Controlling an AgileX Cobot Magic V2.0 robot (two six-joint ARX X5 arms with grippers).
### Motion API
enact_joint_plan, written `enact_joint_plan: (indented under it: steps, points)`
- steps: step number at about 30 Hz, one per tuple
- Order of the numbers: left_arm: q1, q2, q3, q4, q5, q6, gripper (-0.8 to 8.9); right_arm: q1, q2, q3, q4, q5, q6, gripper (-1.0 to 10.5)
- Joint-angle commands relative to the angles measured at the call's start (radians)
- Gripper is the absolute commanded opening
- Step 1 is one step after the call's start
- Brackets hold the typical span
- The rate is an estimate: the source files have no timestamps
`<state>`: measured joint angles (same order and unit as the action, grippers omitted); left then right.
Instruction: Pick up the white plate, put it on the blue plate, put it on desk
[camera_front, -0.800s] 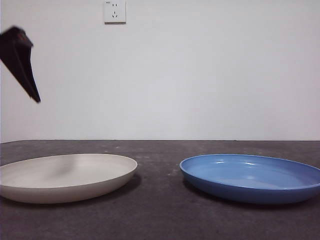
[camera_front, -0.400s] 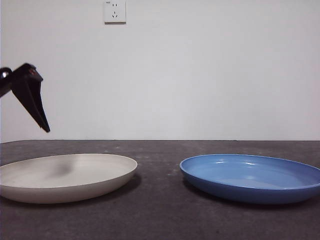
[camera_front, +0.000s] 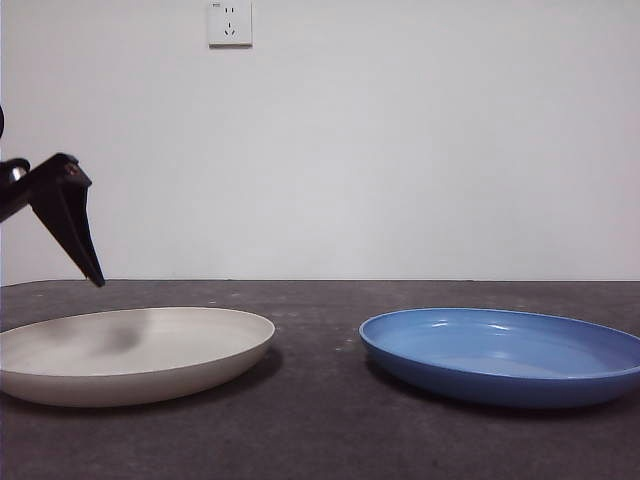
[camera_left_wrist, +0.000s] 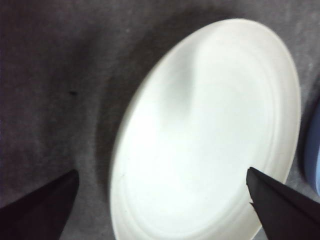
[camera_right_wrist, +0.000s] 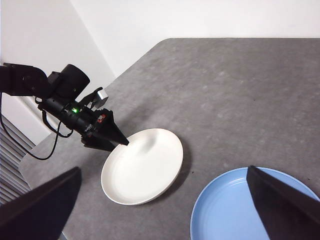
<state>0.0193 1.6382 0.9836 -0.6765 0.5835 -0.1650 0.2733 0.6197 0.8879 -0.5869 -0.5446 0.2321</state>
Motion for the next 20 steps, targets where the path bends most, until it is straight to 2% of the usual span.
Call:
enact_joint_plan:
  steps: [1,4,8,11,15,20]
  points:
    - [0.001,0.038,0.020,0.012,0.007,0.021,5.82,0.004,0.006,0.017,0.010,0.019,-0.009,6.2]
    - [0.001,0.049,0.020,0.018,0.007,0.021,5.56,0.004,0.006,0.017,0.011,0.026,-0.009,6.2]
    - [0.001,0.049,0.020,0.018,0.007,0.022,3.76,0.004,0.006,0.017,0.010,0.026,-0.009,6.2]
    - [0.001,0.049,0.020,0.018,0.002,0.023,2.70,0.004,0.006,0.017,0.010,0.026,-0.009,6.2]
    - [0.001,0.049,0.020,0.011,-0.056,0.028,1.52,0.004,0.006,0.017,0.010,0.029,-0.009,6.2]
    - [0.001,0.050,0.020,0.013,-0.075,0.045,0.97,0.004,0.006,0.017,0.010,0.029,-0.009,6.2]
